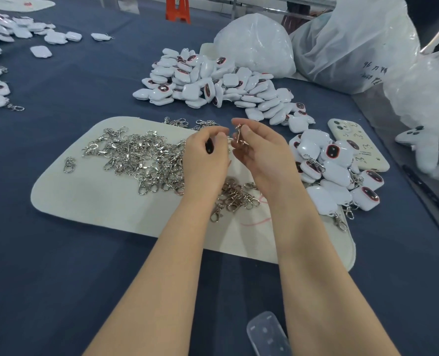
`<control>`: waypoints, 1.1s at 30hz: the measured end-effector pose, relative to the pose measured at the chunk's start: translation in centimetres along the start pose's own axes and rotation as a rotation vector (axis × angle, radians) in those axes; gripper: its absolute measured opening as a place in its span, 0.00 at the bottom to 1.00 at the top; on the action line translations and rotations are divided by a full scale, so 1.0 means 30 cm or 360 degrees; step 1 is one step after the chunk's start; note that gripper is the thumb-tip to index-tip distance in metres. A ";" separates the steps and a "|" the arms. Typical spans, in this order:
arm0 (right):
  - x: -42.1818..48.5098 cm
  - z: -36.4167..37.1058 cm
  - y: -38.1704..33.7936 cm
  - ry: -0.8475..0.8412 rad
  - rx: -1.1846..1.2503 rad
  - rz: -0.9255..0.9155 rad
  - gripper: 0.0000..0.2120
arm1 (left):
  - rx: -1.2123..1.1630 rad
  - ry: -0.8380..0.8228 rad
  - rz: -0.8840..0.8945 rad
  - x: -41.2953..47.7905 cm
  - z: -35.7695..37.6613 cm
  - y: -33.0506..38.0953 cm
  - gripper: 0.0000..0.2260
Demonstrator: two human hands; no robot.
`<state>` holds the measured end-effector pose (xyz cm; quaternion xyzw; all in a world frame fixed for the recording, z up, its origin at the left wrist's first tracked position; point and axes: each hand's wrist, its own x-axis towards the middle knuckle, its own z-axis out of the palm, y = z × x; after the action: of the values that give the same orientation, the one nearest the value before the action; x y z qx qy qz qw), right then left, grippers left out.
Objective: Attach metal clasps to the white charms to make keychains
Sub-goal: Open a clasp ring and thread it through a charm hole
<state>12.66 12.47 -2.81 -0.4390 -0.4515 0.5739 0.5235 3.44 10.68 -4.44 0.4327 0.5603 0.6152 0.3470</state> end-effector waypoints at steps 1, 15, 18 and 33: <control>0.001 0.000 0.000 -0.0028 0.0001 0.0001 0.11 | 0.0018 -0.0008 0.0010 0.001 0.000 0.000 0.09; 0.018 -0.010 0.011 0.0117 -0.0488 -0.0228 0.07 | 0.0154 -0.0071 0.0003 -0.004 0.001 -0.004 0.06; 0.021 -0.017 0.007 0.0125 -0.0573 -0.0331 0.10 | 0.0065 -0.0065 -0.0034 0.001 0.002 -0.010 0.06; 0.005 0.019 0.016 -0.0060 -0.0910 -0.0289 0.04 | 0.0101 0.0121 0.0041 0.010 -0.005 -0.018 0.08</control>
<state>12.01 12.56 -3.16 -0.5156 -0.6419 0.3824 0.4194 3.16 10.98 -4.93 0.4269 0.5866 0.6176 0.3036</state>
